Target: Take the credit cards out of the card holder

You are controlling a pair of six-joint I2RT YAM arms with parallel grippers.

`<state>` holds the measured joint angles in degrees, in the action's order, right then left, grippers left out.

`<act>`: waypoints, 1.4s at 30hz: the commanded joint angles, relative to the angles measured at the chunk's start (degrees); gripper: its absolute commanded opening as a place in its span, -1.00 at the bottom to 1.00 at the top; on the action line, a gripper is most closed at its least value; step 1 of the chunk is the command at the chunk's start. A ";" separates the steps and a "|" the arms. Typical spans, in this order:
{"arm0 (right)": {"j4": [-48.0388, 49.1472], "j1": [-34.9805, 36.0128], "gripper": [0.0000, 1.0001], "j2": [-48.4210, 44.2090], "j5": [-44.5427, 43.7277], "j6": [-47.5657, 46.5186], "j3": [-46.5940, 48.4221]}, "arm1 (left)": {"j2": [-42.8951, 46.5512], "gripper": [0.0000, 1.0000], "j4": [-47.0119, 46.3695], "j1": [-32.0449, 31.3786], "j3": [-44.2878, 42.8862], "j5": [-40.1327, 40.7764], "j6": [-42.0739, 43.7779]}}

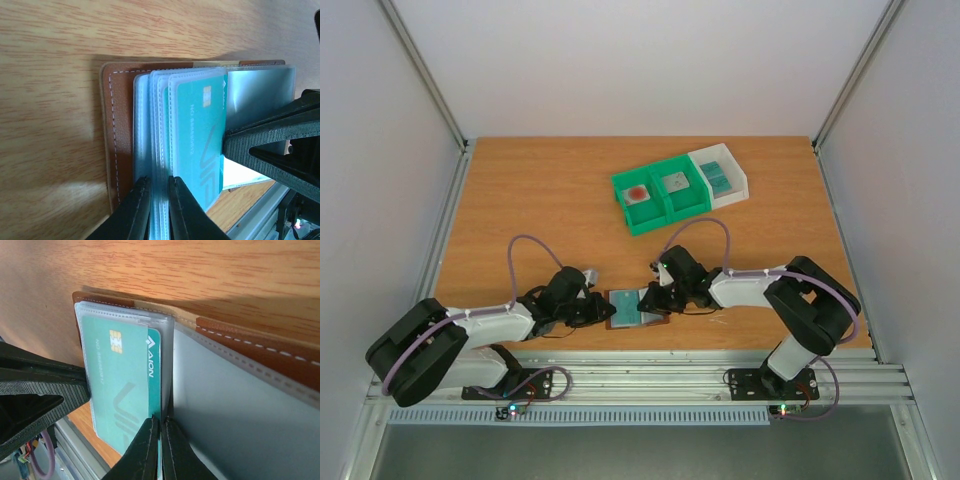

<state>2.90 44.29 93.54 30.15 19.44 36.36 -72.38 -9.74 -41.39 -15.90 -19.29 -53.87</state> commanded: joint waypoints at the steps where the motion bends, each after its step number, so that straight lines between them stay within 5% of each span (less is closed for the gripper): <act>1: -1.02 -0.56 -0.91 -2.13 -1.25 -0.80 -0.94 | -1.77 -0.74 2.02 -0.17 0.52 3.08 1.26; 12: 0.69 -1.23 -0.90 -2.58 -0.81 -0.14 -2.24 | -1.15 -0.69 3.53 -0.17 0.34 3.86 1.04; 21: 4.75 -1.24 -0.63 0.51 2.54 0.92 -2.09 | -0.75 -0.69 4.04 -0.17 0.26 4.35 0.87; 29: 7.49 -1.35 -0.97 0.59 2.23 2.13 -3.52 | -0.90 -0.69 6.00 -0.14 -0.47 5.52 1.16; 42: 9.75 -3.54 -0.98 -1.43 2.99 2.51 -6.47 | -1.10 -0.69 6.31 -0.16 -0.71 5.71 1.53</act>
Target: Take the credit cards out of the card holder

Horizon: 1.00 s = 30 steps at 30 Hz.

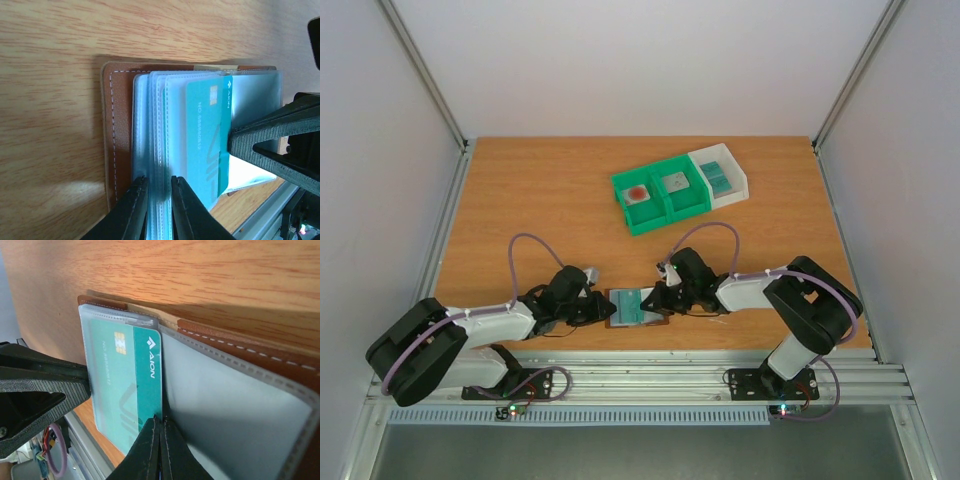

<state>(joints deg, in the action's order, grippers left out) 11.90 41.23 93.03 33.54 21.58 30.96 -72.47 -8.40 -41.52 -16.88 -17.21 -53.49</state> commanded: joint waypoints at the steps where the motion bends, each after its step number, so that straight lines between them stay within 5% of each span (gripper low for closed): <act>1: 1.06 -0.46 -0.97 -0.86 -0.02 0.41 -1.08 | -1.01 -0.69 4.81 -0.04 0.34 3.55 1.18; 5: 2.67 -0.45 -0.72 0.41 1.05 1.11 -0.85 | -0.91 -0.69 1.54 -0.05 1.46 2.04 0.92; 10: 3.50 -0.45 -0.67 2.41 1.62 1.26 -0.81 | -0.92 -0.69 1.34 -0.04 1.37 1.92 0.58; 19: 3.70 -0.86 -0.97 2.33 2.58 0.50 -0.82 | -0.40 -0.70 1.26 -0.03 1.59 2.05 0.41; 30: -4.78 -4.85 -0.98 -5.46 2.70 -4.43 -1.72 | -0.22 -0.69 1.88 -0.04 1.43 1.96 0.39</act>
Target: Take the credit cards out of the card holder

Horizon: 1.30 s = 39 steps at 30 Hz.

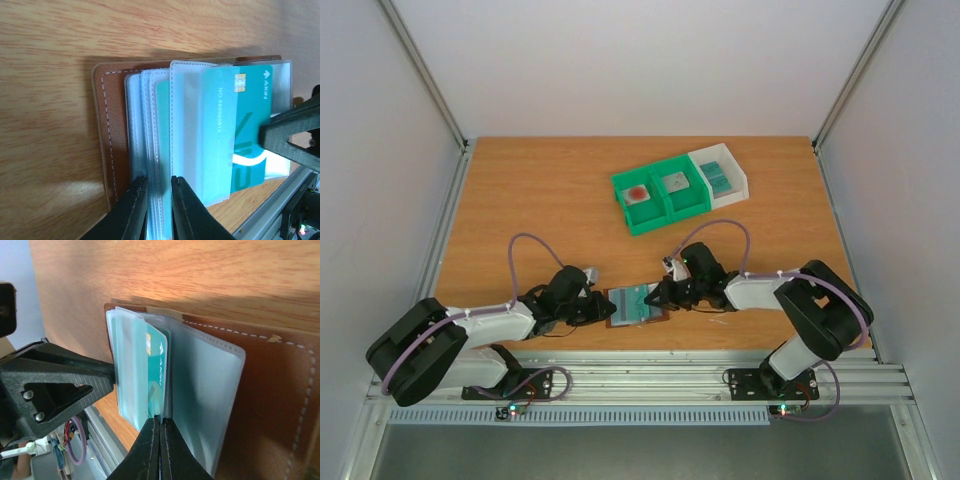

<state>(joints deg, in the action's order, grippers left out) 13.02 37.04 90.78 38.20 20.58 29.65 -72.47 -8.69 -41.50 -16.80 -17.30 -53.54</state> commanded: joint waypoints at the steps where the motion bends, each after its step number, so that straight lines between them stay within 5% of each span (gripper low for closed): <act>1: -6.94 -0.67 -0.98 -4.06 -2.17 -3.75 -0.32 | -0.22 -0.68 2.21 -0.04 1.26 2.09 0.49; 9: -14.75 -0.67 -0.98 -8.32 -3.64 -6.15 1.08 | 2.31 -0.67 4.58 -0.07 0.08 1.97 0.45; 21: -31.10 -0.66 -0.98 -14.46 0.13 -16.96 9.30 | 12.96 -0.28 15.82 -0.08 -5.00 -0.28 0.53; 31: -38.73 -0.66 -0.98 -20.28 15.35 -22.82 15.95 | 19.03 0.07 30.58 0.00 -15.65 -9.47 10.72; 39: -40.40 -0.50 -0.98 -23.38 24.55 -24.64 18.07 | 23.46 0.10 26.75 -0.03 -16.99 -20.36 10.66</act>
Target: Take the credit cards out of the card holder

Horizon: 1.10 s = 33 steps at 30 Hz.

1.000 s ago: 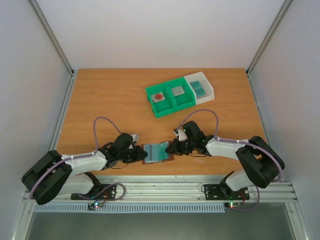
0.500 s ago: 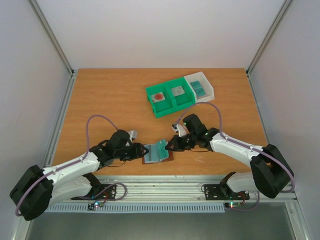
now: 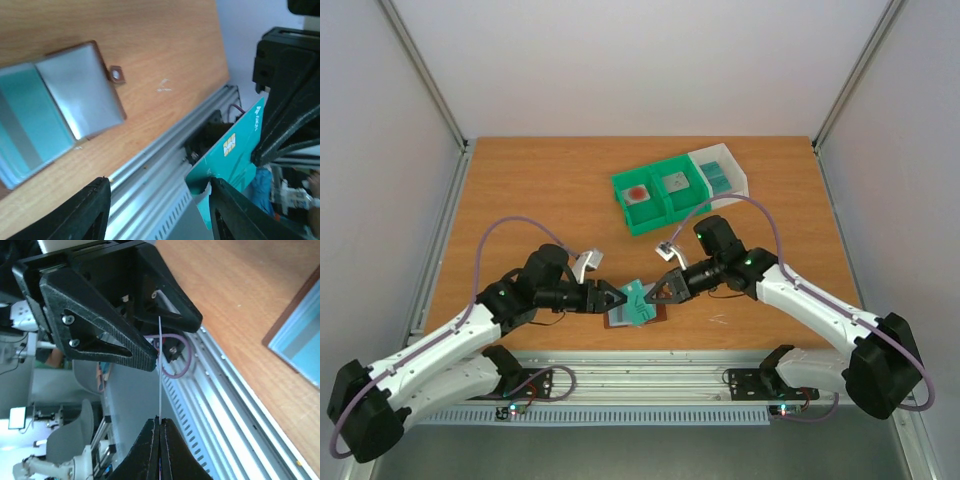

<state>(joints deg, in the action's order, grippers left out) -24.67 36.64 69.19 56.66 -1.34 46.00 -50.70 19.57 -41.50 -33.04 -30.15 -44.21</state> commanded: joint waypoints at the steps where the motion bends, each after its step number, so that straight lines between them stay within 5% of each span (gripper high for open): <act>1: -3.02 -0.08 -0.98 -1.97 6.41 -3.18 1.77 | 1.96 0.09 -2.70 -0.02 -0.49 -8.65 1.04; 11: -3.15 0.29 -0.98 -2.63 8.23 -3.58 2.00 | 1.34 -0.33 -15.89 0.02 2.19 -16.90 -4.50; 16: -2.97 0.80 -0.98 -2.63 7.82 -3.59 2.02 | 0.28 -0.97 -17.08 -0.02 1.80 -19.04 -5.89; 19: -4.01 0.79 -0.94 -2.82 4.09 -3.07 2.43 | -0.05 -0.99 -17.12 0.07 1.66 -18.45 -6.04; 22: -1.73 0.80 -0.67 -5.51 -5.25 1.83 1.67 | -0.44 -0.99 -17.39 0.09 1.37 -16.98 -6.71; 28: 14.83 0.80 -0.05 -9.77 -12.79 22.11 -6.19 | 0.35 -0.99 -18.84 0.03 1.83 -7.88 -9.57; 33: 24.40 0.88 0.29 -10.64 -16.68 31.99 -11.16 | 1.82 -0.99 -26.71 0.16 4.64 -1.86 -13.66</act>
<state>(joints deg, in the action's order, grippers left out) -10.39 37.23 59.02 45.39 18.55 37.56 -50.63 1.76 -41.43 -30.50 -38.22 -54.24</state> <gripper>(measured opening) 0.615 0.014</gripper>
